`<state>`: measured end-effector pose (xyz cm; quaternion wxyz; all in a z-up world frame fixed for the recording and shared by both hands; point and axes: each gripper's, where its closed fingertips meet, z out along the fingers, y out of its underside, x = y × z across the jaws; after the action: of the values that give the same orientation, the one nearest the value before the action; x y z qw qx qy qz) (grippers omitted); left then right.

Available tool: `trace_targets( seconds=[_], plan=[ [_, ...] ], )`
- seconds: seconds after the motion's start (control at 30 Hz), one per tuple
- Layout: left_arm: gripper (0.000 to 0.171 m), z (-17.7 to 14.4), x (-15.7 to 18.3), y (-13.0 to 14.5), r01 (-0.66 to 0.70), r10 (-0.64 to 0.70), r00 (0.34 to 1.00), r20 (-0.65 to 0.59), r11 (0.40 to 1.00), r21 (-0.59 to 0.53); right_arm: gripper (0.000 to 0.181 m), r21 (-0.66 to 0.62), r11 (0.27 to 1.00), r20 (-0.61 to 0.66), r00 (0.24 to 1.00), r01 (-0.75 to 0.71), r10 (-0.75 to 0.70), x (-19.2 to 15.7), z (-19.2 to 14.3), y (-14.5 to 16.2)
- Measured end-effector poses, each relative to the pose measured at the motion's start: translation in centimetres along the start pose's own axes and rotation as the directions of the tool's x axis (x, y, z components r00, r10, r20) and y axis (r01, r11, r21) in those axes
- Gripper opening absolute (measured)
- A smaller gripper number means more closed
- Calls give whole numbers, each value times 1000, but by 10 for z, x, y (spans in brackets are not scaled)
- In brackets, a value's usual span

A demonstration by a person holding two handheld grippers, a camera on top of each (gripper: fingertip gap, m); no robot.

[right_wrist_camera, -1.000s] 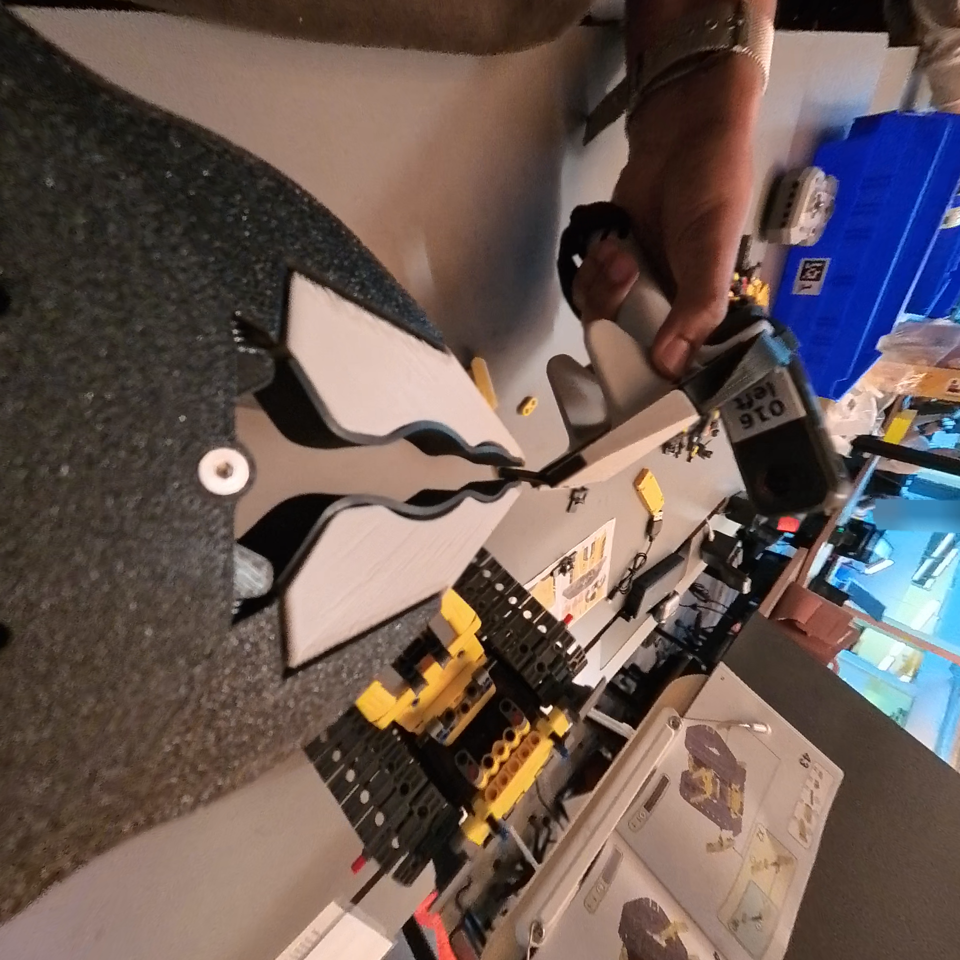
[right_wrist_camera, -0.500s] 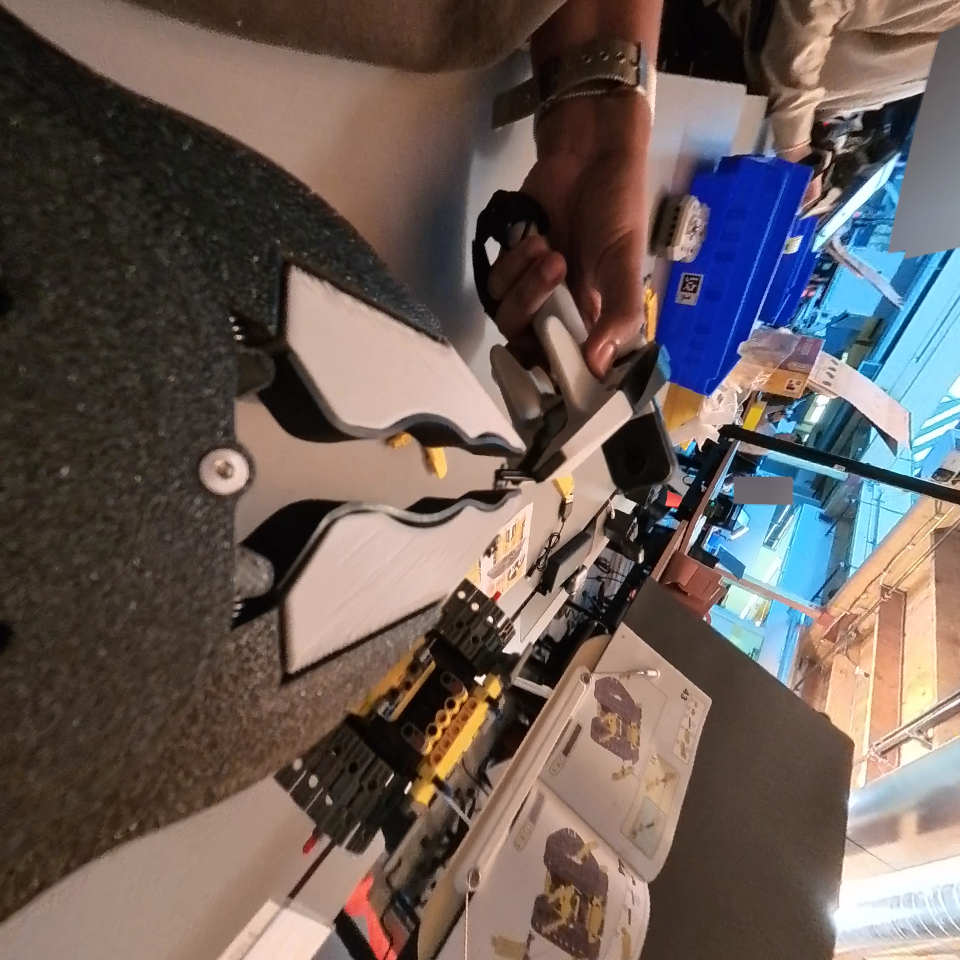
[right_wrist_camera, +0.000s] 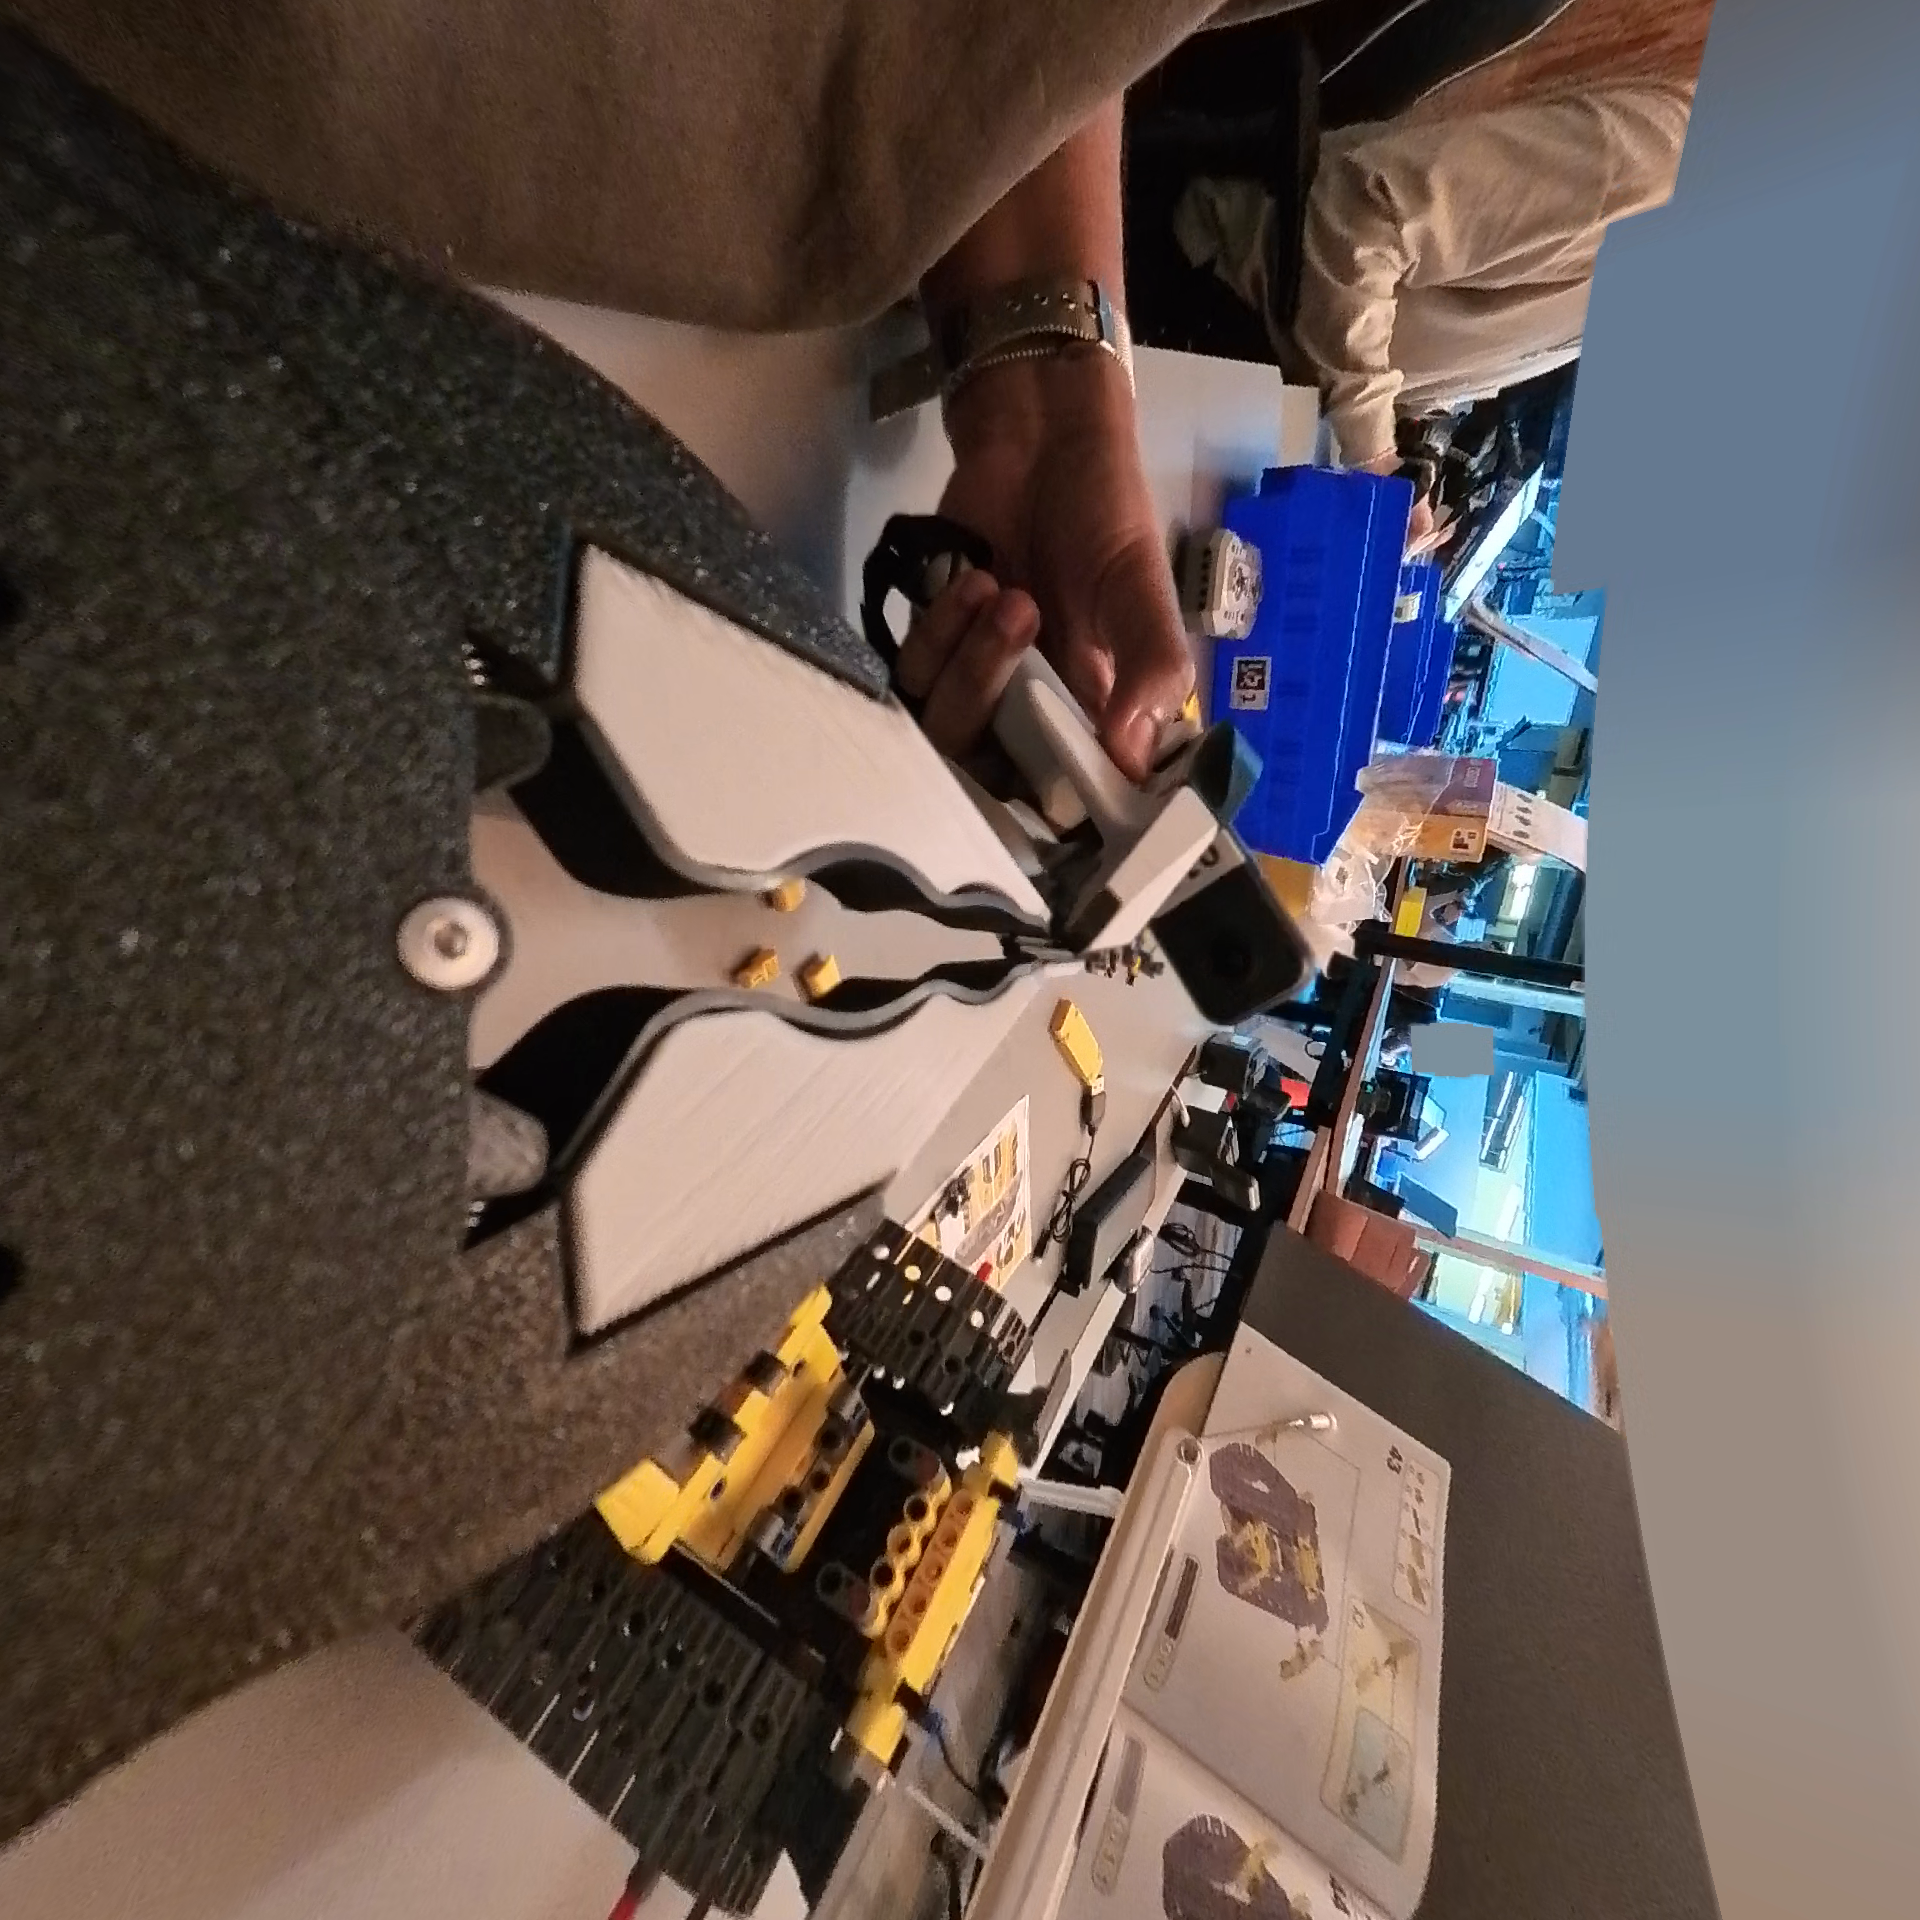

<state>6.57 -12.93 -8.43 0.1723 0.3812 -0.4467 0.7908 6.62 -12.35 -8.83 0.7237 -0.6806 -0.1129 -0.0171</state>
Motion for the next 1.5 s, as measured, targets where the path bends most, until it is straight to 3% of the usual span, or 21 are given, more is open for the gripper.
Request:
trace_targets(
  seconds=[0.03,0.17,0.27,0.33,0.4,0.47,0.67,0.8,0.97,1.13,1.2,1.3,1.5],
  plan=[
    [2,-1,-2,-2,-28,29,999,32,1000,-5,4,-1,1000,-2,1000,-5,5,1,-1,0],
    [39,-24,-11,-25,-253,263,931,253,965,-73,3,-2,999,-32,999,-33,33,11,-6,2],
    [50,-55,-39,-36,-384,488,753,442,871,-306,3,-7,998,-46,997,-66,65,16,-7,8],
    [49,-78,-65,-33,-364,608,626,488,781,-507,3,-9,997,-48,996,-72,71,17,-6,9],
    [50,-98,-86,-24,-297,693,556,459,681,-670,3,-16,998,-54,997,-61,60,17,-6,10],
    [51,-109,-98,-16,-251,737,551,392,594,-765,3,-31,998,-57,997,-50,48,17,-6,13],
    [42,-115,-114,-12,-207,771,611,179,373,-904,3,-50,997,-66,996,-58,54,19,-6,18],
    [41,-119,-135,-12,-204,838,545,6,140,-969,3,-49,996,-77,995,-71,67,23,-8,19],
    [40,-127,-135,2,-130,778,628,-2,103,-986,3,-44,996,-93,993,-82,78,27,-11,19],
    [36,-127,-120,7,-113,726,685,68,198,-974,3,-32,994,-90,991,-101,98,29,-11,17],
    [36,-125,-120,2,-137,752,655,70,209,-968,3,-32,994,-85,991,-106,103,28,-11,16],
    [34,-117,-123,-6,-218,817,577,18,175,-960,4,-33,994,-79,992,-103,100,26,-10,16],
    [33,-118,-130,7,-206,794,605,-61,82,-975,3,-49,995,-101,991,-88,83,29,-12,19]
  ],
)
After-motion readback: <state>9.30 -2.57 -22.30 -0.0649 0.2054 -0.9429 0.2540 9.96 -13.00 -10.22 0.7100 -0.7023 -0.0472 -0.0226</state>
